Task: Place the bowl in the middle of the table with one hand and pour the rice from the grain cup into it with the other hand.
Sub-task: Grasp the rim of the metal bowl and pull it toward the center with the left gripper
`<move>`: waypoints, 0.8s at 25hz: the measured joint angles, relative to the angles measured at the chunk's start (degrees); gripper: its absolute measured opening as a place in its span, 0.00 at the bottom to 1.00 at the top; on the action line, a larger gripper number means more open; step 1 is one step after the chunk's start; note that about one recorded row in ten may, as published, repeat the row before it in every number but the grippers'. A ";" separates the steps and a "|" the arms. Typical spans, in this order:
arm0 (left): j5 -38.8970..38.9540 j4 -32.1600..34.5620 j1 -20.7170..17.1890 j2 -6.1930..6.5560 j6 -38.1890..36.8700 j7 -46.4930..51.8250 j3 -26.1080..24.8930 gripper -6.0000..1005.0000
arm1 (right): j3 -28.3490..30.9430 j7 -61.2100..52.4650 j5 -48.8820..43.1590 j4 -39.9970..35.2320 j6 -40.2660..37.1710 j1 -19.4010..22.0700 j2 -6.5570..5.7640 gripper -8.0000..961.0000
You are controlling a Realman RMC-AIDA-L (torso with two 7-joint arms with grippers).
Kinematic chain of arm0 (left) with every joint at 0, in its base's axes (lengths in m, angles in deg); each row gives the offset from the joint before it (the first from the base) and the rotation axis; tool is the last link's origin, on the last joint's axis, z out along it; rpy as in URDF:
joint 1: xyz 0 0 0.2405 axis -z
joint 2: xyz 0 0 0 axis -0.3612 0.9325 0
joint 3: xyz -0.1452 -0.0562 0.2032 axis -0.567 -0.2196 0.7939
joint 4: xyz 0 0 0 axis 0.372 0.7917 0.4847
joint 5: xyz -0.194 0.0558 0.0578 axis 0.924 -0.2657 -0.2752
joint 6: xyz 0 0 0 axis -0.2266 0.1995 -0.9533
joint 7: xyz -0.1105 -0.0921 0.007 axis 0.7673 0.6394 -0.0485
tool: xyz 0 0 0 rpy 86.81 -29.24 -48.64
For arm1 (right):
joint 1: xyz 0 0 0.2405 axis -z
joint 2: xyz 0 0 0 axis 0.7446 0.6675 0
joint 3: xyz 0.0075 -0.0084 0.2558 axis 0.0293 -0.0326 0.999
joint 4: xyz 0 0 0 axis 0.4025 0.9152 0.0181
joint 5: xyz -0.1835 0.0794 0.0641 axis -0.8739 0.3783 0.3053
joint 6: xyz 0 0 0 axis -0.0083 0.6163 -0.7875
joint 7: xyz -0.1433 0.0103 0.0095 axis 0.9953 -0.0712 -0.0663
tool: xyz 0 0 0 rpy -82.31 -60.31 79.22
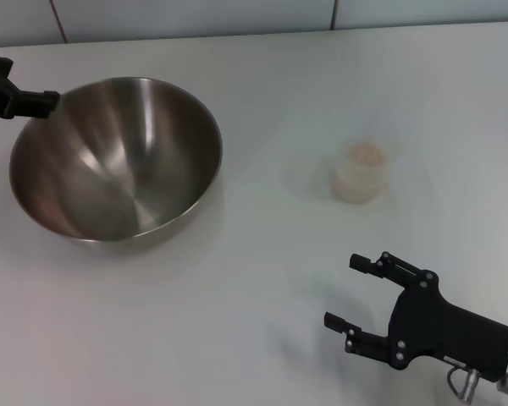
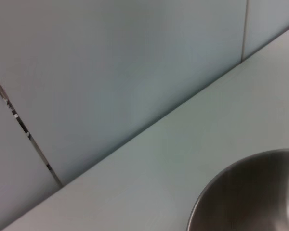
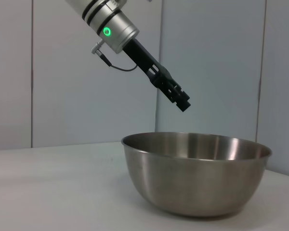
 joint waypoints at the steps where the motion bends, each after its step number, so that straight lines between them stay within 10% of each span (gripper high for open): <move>1: -0.41 -1.35 0.71 0.07 0.18 -0.42 -0.18 0.80 | 0.00 0.04 0.01 0.00 -0.03 0.07 0.00 0.83; 20: -9.25 -19.79 9.93 0.24 7.13 -2.79 -0.68 0.77 | 0.64 3.75 0.21 0.18 -1.57 0.77 0.05 0.83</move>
